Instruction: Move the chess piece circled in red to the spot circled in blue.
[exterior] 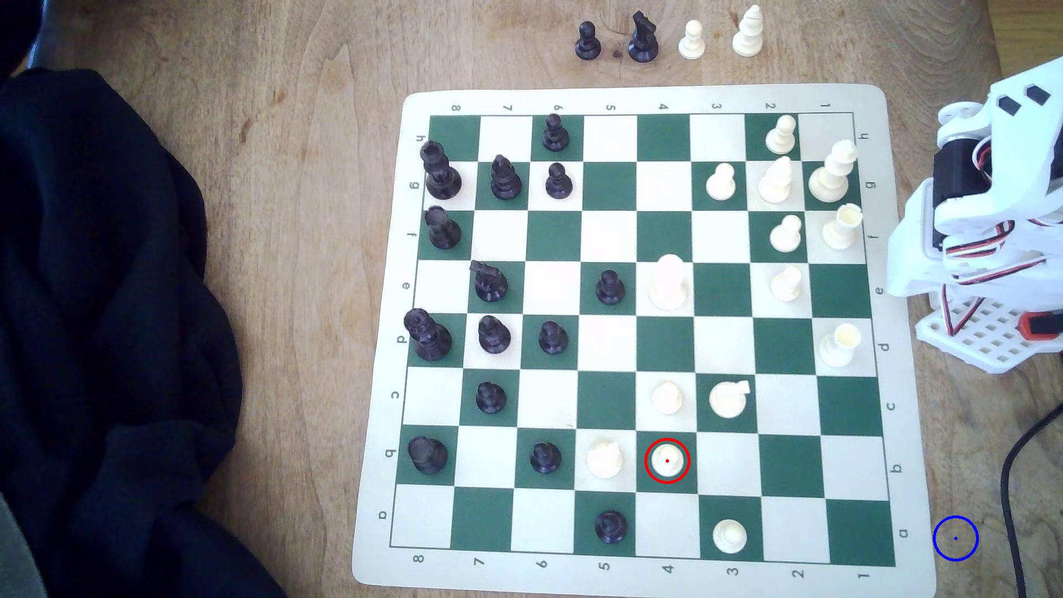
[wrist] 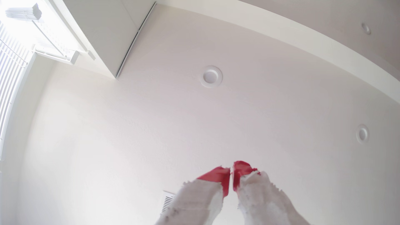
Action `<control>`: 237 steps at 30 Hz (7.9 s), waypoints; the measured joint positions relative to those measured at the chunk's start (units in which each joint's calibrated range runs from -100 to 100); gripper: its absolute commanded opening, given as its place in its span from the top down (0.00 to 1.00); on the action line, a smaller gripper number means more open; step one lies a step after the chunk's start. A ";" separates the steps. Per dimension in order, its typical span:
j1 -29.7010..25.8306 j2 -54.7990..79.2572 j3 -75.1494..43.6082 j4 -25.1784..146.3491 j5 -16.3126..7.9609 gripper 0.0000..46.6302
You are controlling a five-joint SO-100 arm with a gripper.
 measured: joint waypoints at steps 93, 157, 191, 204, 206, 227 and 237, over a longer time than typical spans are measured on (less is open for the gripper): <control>-33.55 70.30 -48.35 148.53 -6.20 0.70; -34.37 84.21 -53.86 139.68 -7.18 0.99; -69.47 47.59 -42.48 159.20 -6.89 0.98; -74.93 54.46 -32.90 151.00 -7.08 0.99; -75.22 54.71 -31.81 150.76 -7.42 0.99; -78.32 56.39 -30.82 147.89 -8.69 0.98; -78.91 58.48 -30.82 146.61 -8.74 0.74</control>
